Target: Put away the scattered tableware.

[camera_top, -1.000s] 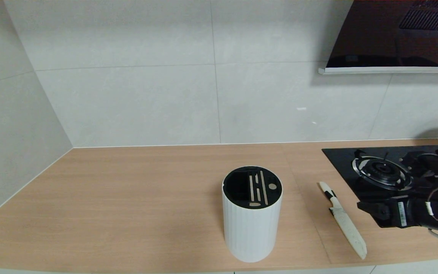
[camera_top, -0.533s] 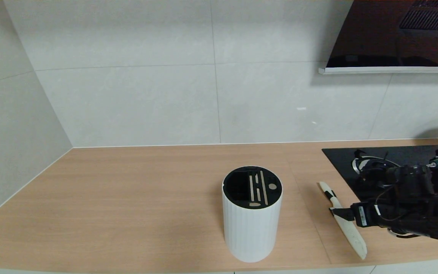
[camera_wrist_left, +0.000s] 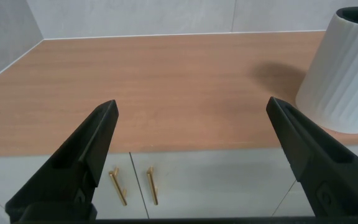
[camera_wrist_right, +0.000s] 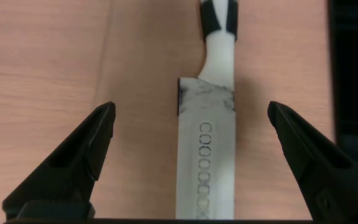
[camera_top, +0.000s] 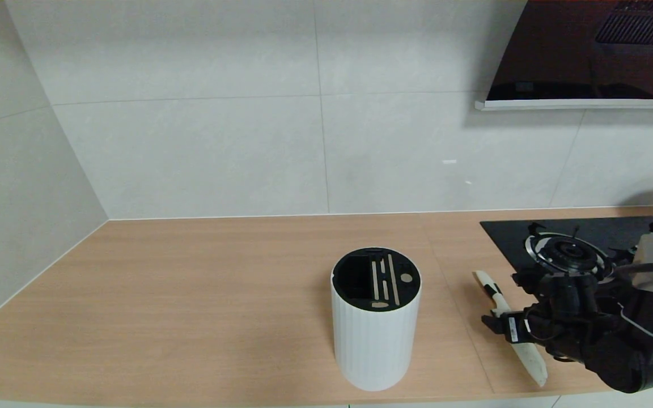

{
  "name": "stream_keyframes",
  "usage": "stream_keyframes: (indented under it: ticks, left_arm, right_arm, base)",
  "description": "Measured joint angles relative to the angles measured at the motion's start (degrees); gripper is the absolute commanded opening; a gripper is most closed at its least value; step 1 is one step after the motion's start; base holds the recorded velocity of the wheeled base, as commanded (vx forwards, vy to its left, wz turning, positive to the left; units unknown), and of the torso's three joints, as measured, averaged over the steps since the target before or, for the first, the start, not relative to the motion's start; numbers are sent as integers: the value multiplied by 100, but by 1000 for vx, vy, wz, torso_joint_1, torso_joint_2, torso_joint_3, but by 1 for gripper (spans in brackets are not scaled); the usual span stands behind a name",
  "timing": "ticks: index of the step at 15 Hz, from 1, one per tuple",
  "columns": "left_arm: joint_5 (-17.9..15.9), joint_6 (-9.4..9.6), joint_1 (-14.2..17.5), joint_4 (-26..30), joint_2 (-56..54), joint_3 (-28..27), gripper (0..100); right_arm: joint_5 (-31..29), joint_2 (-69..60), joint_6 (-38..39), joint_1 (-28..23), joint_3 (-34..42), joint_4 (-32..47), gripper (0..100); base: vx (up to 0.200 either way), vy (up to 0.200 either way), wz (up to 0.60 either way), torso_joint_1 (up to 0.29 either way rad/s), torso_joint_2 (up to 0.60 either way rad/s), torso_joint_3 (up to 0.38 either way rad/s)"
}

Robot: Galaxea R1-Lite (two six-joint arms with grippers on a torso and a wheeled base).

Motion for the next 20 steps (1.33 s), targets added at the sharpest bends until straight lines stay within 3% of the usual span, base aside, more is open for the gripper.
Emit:
stream_keyframes:
  ticks: [4,17,18,20]
  left_arm:
    - [-5,0,0,0,0,-2,100]
    - [-2,0,0,0,0,-2,100]
    - [0,0,0,0,0,-2,100]
    - [0,-2,-2,0,0,-2,100]
  right_arm:
    - [-90,407,207,-57,-27,-492,100]
    - [-269,608,363,-72,-212,-605,100]
    - [-285,642,358,-69,-211,-653,0]
    - [-338,703,356,-68,-215,-684,0]
  base:
    - [0,0,0,0,0,0]
    - [0,0,0,0,0,0]
    - [0,0,0,0,0,0]
    - [0,0,0,0,0,0]
